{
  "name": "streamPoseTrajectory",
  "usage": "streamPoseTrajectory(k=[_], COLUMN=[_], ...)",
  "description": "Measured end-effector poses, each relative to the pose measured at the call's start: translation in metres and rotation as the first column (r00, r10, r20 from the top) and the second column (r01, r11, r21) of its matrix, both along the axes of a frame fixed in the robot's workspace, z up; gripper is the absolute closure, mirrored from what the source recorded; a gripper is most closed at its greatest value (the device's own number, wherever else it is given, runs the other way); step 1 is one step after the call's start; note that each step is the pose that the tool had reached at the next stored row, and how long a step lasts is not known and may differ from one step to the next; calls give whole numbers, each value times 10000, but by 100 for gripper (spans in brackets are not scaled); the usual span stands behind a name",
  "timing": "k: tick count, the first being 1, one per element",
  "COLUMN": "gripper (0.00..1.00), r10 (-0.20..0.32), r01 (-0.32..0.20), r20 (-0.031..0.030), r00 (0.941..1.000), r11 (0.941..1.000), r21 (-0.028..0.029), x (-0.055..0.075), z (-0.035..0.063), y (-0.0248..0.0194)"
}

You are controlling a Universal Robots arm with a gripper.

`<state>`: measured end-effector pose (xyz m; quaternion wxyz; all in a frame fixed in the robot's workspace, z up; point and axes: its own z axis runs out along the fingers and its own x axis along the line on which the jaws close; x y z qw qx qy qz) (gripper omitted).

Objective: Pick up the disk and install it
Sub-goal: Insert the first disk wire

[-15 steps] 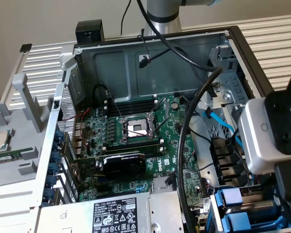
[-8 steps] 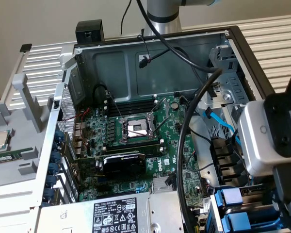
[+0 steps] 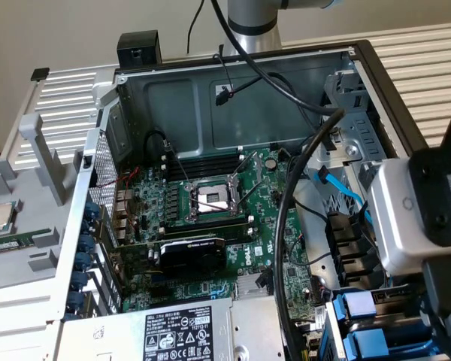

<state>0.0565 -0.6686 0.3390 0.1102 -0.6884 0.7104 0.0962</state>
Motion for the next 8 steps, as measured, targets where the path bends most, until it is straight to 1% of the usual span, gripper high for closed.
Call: streamPoseTrajectory(k=[4, 8], gripper=[70, 70], r10=[-4, -1], r01=[4, 2], r20=[-23, -98], r00=[10000, 10000], r11=[10000, 10000], r21=[39, 73], x=[15, 24], z=[1, -2], y=[1, 1])
